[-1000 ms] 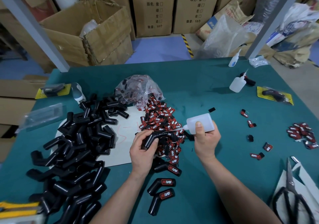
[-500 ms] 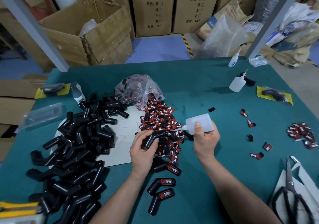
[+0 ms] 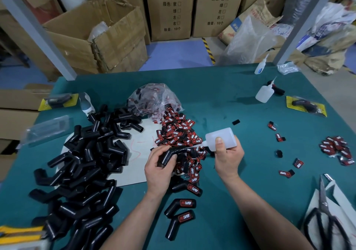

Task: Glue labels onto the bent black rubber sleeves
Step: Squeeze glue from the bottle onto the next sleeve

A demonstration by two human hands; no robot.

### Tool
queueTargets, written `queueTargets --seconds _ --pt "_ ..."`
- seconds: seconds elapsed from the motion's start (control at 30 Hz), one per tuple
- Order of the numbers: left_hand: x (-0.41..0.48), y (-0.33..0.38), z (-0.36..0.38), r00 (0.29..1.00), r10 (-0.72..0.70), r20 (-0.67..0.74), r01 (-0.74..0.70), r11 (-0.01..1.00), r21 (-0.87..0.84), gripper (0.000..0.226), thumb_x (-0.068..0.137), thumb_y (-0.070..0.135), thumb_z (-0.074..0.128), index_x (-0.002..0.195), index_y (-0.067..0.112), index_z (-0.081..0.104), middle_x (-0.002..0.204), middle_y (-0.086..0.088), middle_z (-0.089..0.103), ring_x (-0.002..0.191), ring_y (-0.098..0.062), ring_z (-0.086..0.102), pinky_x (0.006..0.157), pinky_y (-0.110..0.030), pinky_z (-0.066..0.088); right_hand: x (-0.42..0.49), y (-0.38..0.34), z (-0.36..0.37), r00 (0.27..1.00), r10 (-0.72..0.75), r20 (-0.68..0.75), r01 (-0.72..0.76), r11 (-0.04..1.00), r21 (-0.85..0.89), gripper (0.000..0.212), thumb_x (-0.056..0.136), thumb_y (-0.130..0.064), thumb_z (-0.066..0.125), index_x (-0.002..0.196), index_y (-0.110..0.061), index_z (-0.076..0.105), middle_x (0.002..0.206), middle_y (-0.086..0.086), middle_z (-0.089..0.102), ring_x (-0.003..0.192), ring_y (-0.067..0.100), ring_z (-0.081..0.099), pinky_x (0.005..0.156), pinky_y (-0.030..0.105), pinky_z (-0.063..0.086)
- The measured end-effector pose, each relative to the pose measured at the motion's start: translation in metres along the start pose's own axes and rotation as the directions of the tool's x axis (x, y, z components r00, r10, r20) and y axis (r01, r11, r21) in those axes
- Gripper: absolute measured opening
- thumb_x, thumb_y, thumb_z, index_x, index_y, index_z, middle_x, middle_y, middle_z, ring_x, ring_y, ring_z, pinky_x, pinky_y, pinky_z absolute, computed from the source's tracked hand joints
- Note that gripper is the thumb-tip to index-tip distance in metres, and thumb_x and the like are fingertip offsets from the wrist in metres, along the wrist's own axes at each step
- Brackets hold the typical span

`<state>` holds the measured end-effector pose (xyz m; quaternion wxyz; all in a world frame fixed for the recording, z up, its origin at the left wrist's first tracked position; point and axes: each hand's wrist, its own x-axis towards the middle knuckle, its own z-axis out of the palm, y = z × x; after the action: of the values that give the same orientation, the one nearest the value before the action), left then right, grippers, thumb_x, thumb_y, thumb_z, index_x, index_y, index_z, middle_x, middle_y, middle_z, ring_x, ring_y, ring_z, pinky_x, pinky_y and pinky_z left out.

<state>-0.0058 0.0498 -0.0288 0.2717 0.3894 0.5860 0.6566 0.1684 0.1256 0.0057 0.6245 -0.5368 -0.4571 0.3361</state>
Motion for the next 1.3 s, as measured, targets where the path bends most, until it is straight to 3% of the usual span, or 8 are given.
queueTargets --seconds 0.13,0.5,0.8,1.1,1.3 --pt "-0.0002 0.0018 0.0002 1.0 0.0 -0.001 0.0 1.0 0.0 0.032 0.082 0.028 0.077 0.107 0.047 0.074 0.111 0.013 0.072 0.11 -0.012 0.067 0.099 -0.018 0.048 0.0027 -0.0014 -0.0004 1.0 -0.019 -0.012 0.019 0.999 0.036 0.023 0.077 -0.047 0.065 0.076 -0.025 0.056 0.069 -0.011 0.056 0.061 -0.003 0.054 0.058 0.014 0.044" --pt "0.0002 0.0009 0.0001 1.0 -0.022 -0.004 0.022 1.0 -0.003 0.041 0.081 0.015 0.078 0.105 0.048 0.074 0.111 0.013 0.072 0.11 -0.011 0.067 0.099 -0.018 0.048 0.0031 0.0015 -0.0009 1.0 -0.013 0.0 0.013 0.999 0.042 0.024 0.078 -0.048 0.065 0.075 -0.026 0.055 0.067 -0.012 0.055 0.061 -0.001 0.052 0.058 0.021 0.044" --pt "-0.0002 0.0027 0.0002 1.0 -0.018 -0.018 0.018 1.0 -0.008 0.039 0.082 0.015 0.078 0.103 0.047 0.073 0.109 0.013 0.072 0.108 -0.011 0.067 0.099 -0.019 0.048 0.0048 0.0016 -0.0008 1.0 -0.022 0.003 0.022 0.999 0.045 0.024 0.078 -0.047 0.065 0.075 -0.025 0.054 0.067 -0.023 0.061 0.061 -0.004 0.053 0.058 0.012 0.042" --pt "-0.0001 0.0001 -0.0002 1.0 -0.027 -0.011 0.027 1.0 -0.005 0.031 0.082 0.014 0.078 0.105 0.034 0.073 0.11 0.015 0.072 0.109 -0.008 0.067 0.098 -0.017 0.047 0.0042 0.0026 -0.0007 1.0 -0.031 -0.004 0.031 0.999 0.037 0.026 0.078 -0.048 0.065 0.074 -0.025 0.054 0.063 -0.015 0.057 0.06 -0.002 0.053 0.057 0.014 0.042" --pt "0.0003 -0.001 -0.0005 1.0 -0.024 -0.014 0.024 1.0 -0.002 0.039 0.082 0.015 0.078 0.104 0.048 0.073 0.111 0.016 0.071 0.11 -0.007 0.066 0.098 -0.015 0.046 0.0062 0.0017 -0.0017 0.999 -0.03 -0.015 0.031 0.998 0.054 0.024 0.079 -0.046 0.065 0.074 -0.025 0.054 0.065 -0.018 0.059 0.06 -0.003 0.052 0.056 0.012 0.042"
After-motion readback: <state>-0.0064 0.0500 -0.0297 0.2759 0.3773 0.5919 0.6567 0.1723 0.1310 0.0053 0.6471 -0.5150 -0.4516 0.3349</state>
